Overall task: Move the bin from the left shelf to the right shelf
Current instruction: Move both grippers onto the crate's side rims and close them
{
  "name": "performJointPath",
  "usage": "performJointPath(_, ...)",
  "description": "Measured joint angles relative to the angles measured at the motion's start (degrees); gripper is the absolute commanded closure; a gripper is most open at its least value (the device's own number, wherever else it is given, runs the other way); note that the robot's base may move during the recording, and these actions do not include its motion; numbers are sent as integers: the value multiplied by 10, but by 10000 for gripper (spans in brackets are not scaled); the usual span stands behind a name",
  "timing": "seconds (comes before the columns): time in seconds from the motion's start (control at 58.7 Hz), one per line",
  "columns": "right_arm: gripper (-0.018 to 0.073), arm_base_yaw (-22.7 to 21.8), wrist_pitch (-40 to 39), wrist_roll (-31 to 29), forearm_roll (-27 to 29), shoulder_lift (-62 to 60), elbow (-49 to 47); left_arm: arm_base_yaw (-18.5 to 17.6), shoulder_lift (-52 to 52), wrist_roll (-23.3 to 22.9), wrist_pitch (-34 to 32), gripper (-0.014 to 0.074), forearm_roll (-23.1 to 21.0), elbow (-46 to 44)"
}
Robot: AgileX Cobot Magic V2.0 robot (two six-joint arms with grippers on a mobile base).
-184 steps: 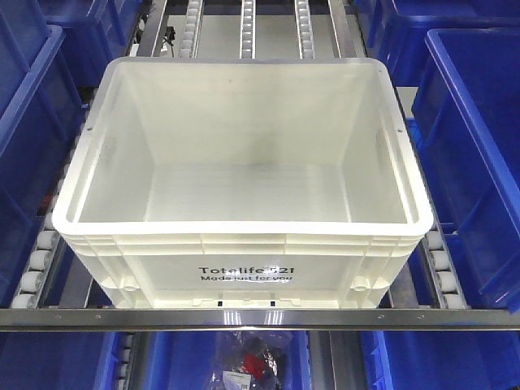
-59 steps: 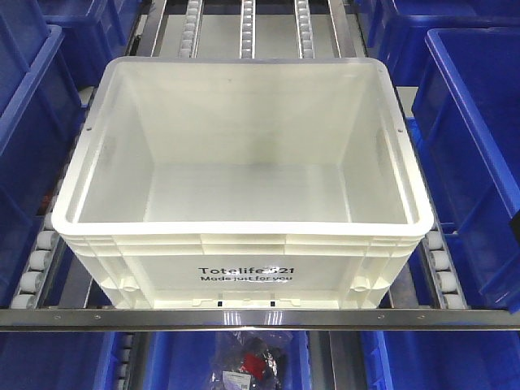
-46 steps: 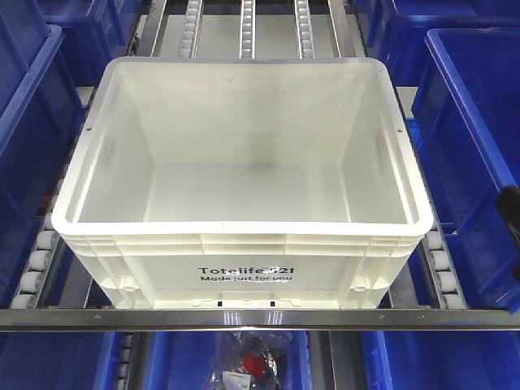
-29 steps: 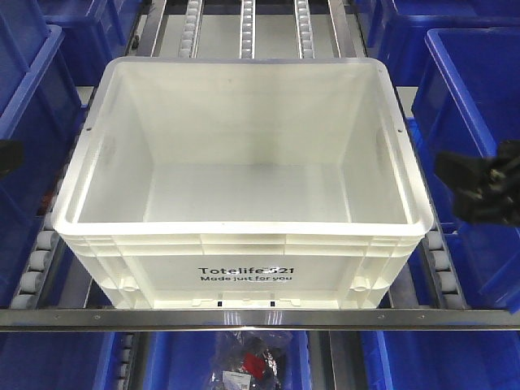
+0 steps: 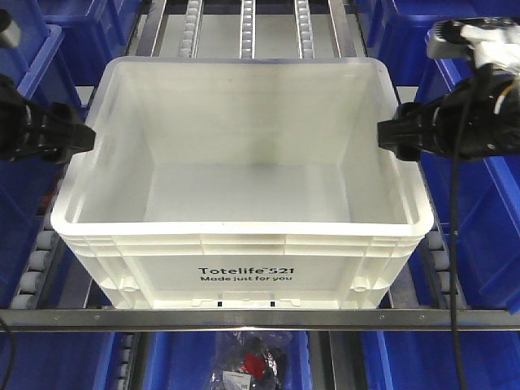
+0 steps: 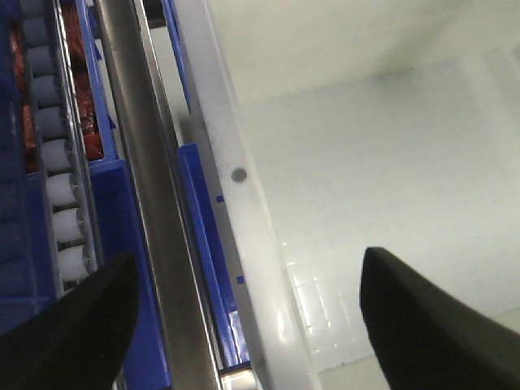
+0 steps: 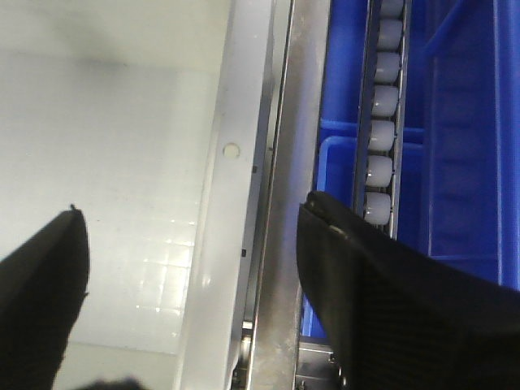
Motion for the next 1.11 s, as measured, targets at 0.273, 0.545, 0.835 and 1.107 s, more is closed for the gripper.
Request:
performJointPath(0.273, 47, 0, 73, 26, -24, 85, -84, 0, 62, -4, 4, 52, -1, -44)
performJointPath(0.545, 47, 0, 95, 29, -28, 123, -115, 0, 113, 0, 23, 52, -26, -85)
performJointPath(0.835, 47, 0, 92, 29, -30, 150, -117, 0, 147, 1, 23, 52, -27, -96)
performJointPath(1.107, 211, 0, 95, 29, -32, 180, -148, 0, 165, 2, 21, 171, -27, -96)
